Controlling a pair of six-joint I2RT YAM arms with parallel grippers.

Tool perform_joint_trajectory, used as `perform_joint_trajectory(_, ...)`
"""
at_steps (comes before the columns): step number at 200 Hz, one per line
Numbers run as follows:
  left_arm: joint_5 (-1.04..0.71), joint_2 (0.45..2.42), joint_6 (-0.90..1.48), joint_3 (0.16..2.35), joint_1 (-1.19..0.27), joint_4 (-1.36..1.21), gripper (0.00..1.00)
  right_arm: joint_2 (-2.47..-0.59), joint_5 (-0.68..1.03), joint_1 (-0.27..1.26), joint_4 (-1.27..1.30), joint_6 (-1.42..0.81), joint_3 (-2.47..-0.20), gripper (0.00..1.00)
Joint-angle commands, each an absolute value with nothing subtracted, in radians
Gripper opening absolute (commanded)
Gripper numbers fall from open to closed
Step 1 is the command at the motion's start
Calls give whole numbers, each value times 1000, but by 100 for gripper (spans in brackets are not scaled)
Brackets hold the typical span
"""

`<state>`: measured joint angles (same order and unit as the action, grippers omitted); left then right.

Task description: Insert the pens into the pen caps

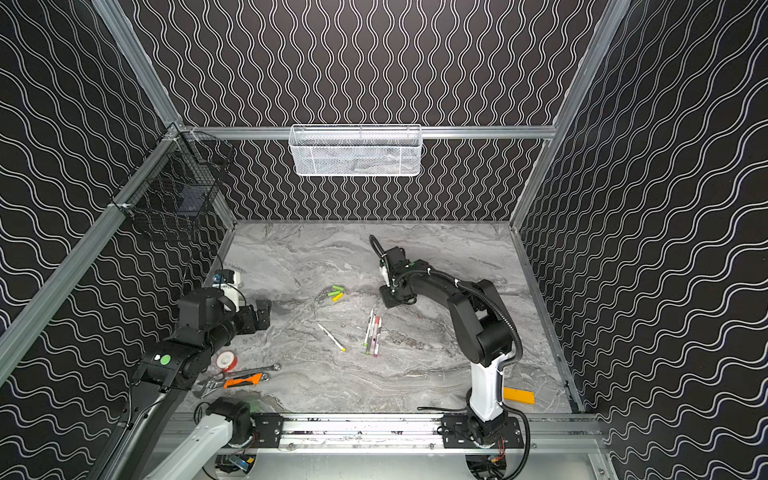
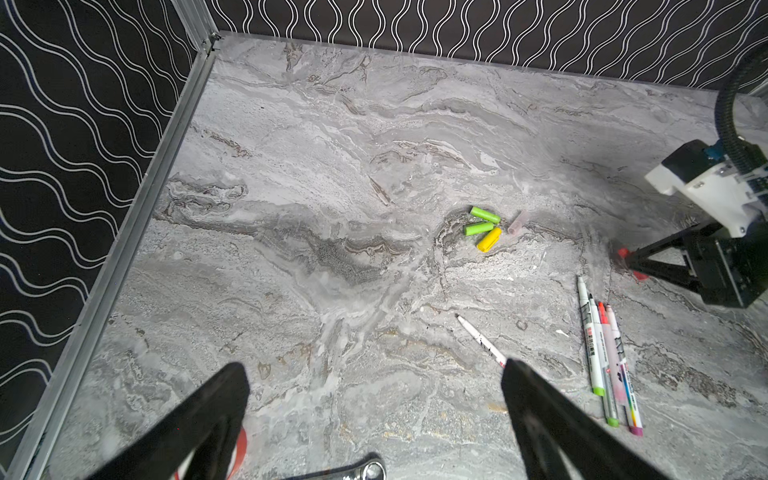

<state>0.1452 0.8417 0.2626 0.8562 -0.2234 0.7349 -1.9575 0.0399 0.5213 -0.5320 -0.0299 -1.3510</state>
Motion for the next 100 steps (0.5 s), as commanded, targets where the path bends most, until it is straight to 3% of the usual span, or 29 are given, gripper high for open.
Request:
perform_joint_trajectory(1,153,848,274,856,-222,710,99,-1986,62,498,-525,28,-1374,13)
perform_joint_trajectory(50,158,849,275,855,-222,711,99,-2080,2,485,-554,93,-1448,16)
perform_joint_trajectory(100,154,854,275,856,-222,710,99,-2043,-24,486,-534,74,-1391,38)
